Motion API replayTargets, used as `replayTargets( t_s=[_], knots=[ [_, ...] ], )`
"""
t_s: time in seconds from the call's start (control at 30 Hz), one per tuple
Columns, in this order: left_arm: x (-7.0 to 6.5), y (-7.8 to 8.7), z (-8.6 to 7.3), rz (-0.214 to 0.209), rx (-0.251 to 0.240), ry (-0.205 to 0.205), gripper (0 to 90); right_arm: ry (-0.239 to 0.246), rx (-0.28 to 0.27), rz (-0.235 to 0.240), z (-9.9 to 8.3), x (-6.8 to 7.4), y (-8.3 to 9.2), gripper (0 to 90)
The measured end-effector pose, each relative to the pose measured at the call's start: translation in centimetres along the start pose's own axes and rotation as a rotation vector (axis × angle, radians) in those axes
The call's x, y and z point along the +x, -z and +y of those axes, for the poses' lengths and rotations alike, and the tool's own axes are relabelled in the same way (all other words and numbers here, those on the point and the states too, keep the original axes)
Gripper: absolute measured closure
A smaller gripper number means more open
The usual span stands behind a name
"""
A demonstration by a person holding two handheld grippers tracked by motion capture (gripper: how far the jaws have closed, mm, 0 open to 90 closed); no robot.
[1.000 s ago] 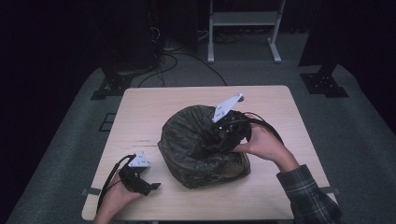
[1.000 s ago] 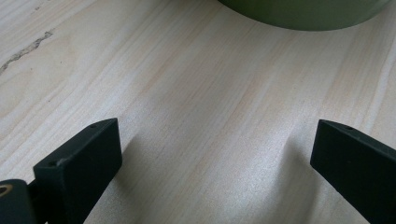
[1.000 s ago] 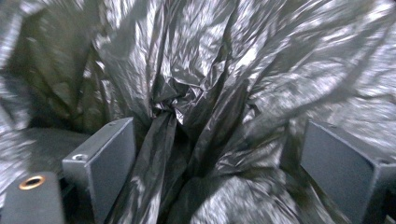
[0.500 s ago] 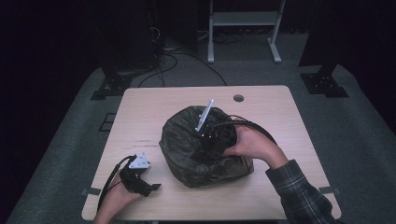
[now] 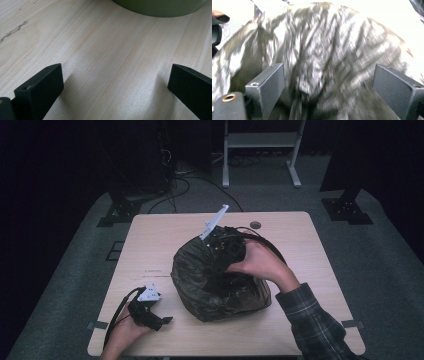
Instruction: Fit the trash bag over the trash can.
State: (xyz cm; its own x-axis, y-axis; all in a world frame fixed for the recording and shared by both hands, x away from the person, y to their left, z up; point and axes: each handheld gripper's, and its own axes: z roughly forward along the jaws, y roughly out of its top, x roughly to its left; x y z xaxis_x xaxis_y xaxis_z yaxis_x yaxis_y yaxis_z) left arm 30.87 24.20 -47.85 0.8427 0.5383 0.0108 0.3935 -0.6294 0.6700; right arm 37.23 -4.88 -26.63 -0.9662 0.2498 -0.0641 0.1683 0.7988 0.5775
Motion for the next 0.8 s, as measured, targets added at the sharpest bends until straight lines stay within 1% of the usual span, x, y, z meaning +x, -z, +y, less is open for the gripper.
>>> replayTargets(
  t_s=[0.1,0.17,0.23,0.33,0.43,0.53,0.63,0.7,0.73,0.8],
  knots=[
    [0.0,0.0,-0.1,0.001,-0.012,0.001,0.0,-0.001,0.023,0.022,1.1,0.0,-2.0,9.5],
    [0.0,0.0,-0.1,-0.001,-0.012,-0.001,0.0,0.001,0.049,0.032,1.5,0.1,-3.4,9.5],
    [0.0,0.0,-0.2,-0.004,-0.014,-0.003,0.0,-0.002,0.070,0.047,1.7,0.2,-4.7,9.5],
    [0.0,0.0,-0.2,-0.004,-0.014,-0.003,0.0,0.007,0.108,0.060,1.9,0.4,-6.5,9.4],
    [0.0,0.0,-0.1,-0.002,-0.013,-0.002,0.0,0.015,0.151,0.060,2.0,0.5,-7.8,9.4],
    [0.0,0.0,-0.1,-0.002,-0.013,-0.003,0.0,0.016,0.174,0.064,2.2,0.6,-8.7,9.4],
    [0.0,0.0,-0.1,-0.002,-0.013,-0.002,0.0,0.012,0.184,0.078,2.2,0.8,-9.4,9.4],
    [0.0,0.0,-0.1,-0.002,-0.014,-0.003,0.0,0.009,0.195,0.079,2.0,0.8,-9.8,9.4],
    [0.0,0.0,-0.1,-0.002,-0.014,-0.003,0.0,0.011,0.194,0.075,2.0,0.8,-9.7,9.4],
    [0.0,0.0,-0.2,-0.004,-0.020,-0.003,0.0,0.009,0.173,0.069,2.0,0.7,-9.2,9.4]
  ],
)
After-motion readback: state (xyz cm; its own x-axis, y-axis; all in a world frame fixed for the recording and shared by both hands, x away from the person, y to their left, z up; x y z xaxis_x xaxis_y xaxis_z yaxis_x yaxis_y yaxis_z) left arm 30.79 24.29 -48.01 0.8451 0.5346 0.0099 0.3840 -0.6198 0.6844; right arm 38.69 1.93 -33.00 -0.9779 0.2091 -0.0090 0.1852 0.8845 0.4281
